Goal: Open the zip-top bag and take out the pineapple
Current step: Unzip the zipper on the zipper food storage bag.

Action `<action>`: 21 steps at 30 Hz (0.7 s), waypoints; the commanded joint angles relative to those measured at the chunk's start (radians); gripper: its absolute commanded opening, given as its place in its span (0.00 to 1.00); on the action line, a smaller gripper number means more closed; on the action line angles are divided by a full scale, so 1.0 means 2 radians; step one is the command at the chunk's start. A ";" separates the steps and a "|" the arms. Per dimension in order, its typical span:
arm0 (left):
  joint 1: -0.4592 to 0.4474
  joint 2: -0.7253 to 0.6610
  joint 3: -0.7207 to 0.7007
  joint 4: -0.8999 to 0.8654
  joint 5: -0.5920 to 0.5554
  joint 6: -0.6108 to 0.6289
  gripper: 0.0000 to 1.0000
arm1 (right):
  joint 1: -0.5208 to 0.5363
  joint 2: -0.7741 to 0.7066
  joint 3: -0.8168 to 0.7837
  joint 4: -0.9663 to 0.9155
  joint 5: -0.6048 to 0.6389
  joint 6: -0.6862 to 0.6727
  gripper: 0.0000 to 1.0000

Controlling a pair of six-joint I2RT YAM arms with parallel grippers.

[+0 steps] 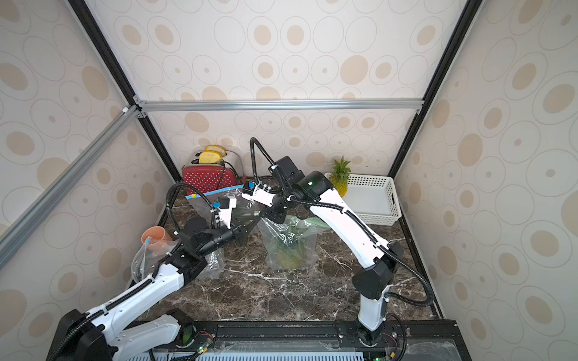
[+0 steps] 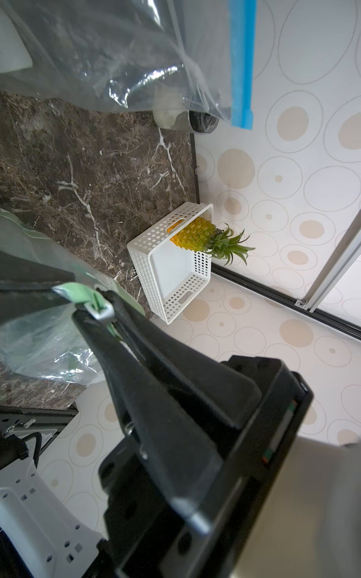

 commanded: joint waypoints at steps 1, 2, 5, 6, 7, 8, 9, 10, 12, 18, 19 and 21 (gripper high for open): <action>0.006 -0.028 -0.005 0.014 -0.059 -0.006 0.00 | -0.008 -0.016 -0.018 -0.029 0.040 -0.003 0.03; 0.006 -0.032 -0.008 0.013 -0.064 -0.007 0.00 | -0.008 -0.020 -0.023 -0.028 0.043 -0.003 0.03; 0.006 -0.044 -0.015 0.007 -0.079 -0.010 0.00 | -0.013 -0.031 -0.041 -0.024 0.048 -0.001 0.03; 0.006 -0.049 -0.017 0.002 -0.084 -0.010 0.00 | -0.016 -0.035 -0.048 -0.023 0.048 0.000 0.03; 0.006 -0.054 -0.020 -0.003 -0.091 -0.009 0.00 | -0.019 -0.041 -0.054 -0.021 0.049 0.002 0.03; 0.006 -0.061 -0.022 -0.013 -0.100 -0.007 0.00 | -0.022 -0.046 -0.061 -0.019 0.052 0.004 0.03; 0.006 -0.067 -0.023 -0.023 -0.107 -0.004 0.00 | -0.025 -0.051 -0.067 -0.019 0.055 0.004 0.03; 0.006 -0.075 -0.025 -0.035 -0.114 -0.001 0.00 | -0.028 -0.058 -0.073 -0.018 0.059 0.005 0.02; 0.006 -0.092 -0.027 -0.059 -0.131 0.003 0.00 | -0.033 -0.074 -0.088 -0.016 0.066 0.008 0.02; 0.007 -0.134 -0.022 -0.120 -0.185 0.017 0.00 | -0.048 -0.138 -0.143 -0.016 0.096 0.021 0.02; 0.007 -0.139 -0.021 -0.128 -0.190 0.019 0.00 | -0.051 -0.151 -0.155 -0.016 0.103 0.024 0.02; 0.007 -0.145 -0.017 -0.141 -0.198 0.022 0.00 | -0.056 -0.175 -0.177 -0.016 0.109 0.029 0.02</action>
